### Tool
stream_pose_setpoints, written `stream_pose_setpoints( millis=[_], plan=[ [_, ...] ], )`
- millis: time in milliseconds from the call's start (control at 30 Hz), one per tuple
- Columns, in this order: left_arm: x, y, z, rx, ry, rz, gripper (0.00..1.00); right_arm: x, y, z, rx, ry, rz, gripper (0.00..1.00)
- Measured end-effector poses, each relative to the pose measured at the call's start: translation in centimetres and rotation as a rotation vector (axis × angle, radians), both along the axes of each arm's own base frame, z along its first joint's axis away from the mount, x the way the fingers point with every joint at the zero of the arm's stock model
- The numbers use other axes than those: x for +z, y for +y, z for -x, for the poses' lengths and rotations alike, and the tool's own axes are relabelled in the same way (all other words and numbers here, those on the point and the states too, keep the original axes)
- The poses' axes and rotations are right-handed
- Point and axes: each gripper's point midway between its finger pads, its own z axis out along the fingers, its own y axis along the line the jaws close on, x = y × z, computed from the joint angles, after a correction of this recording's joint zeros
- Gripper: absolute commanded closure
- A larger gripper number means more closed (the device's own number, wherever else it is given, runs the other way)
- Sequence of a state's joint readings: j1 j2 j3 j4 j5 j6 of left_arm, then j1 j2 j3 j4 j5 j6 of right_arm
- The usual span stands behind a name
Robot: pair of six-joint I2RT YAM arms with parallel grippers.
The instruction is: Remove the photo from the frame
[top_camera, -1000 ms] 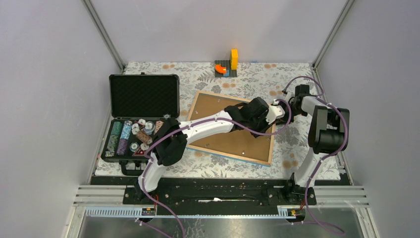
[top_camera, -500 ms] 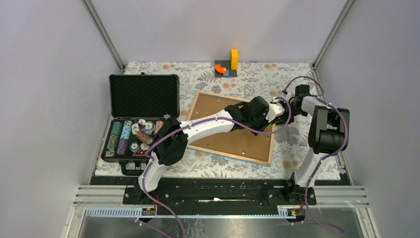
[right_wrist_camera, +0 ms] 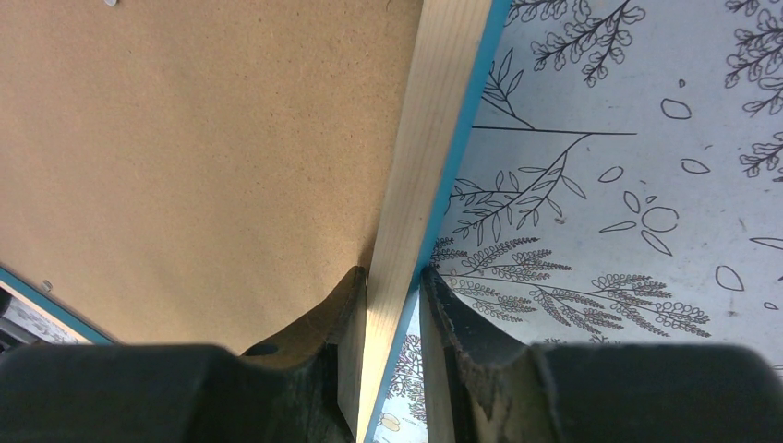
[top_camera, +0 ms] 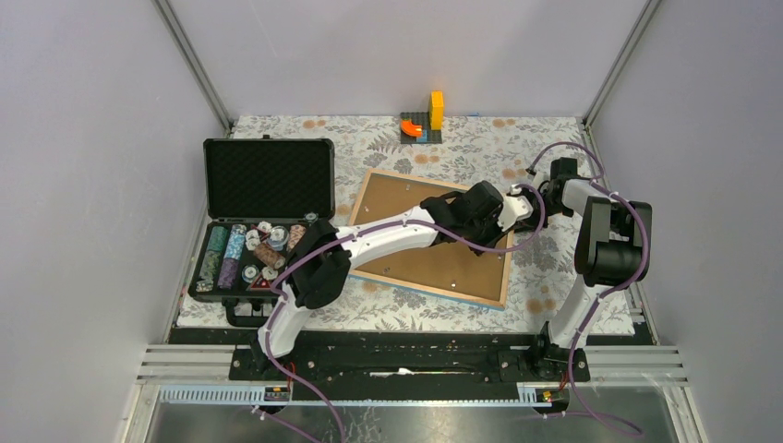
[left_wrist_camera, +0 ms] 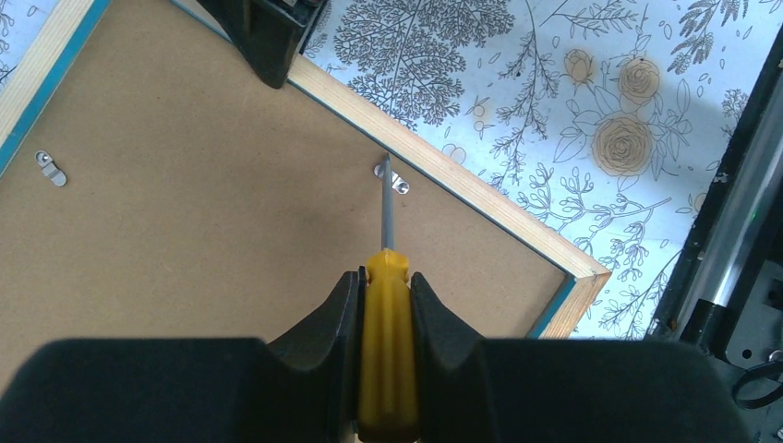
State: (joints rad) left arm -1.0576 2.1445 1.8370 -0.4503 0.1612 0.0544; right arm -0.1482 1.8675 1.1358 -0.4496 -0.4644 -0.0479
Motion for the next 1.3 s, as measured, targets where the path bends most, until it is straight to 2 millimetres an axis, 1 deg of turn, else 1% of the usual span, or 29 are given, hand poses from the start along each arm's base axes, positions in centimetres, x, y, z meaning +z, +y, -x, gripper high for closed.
stream_pose_setpoints(
  millis=[133, 967, 1300],
  plan=[
    [0.0, -0.1, 0.3, -0.005, 0.001, -0.002, 1.0, 0.0, 0.0, 0.0, -0.001, 0.0, -0.001, 0.84],
    [-0.3, 0.6, 0.1, -0.024, -0.055, -0.033, 1.0, 0.0, 0.0, 0.0, 0.0, 0.0, 0.0, 0.84],
    [-0.1, 2.4, 0.2, -0.019, -0.07, -0.073, 1.0, 0.0, 0.0, 0.0, 0.003, -0.001, 0.001, 0.83]
  ],
)
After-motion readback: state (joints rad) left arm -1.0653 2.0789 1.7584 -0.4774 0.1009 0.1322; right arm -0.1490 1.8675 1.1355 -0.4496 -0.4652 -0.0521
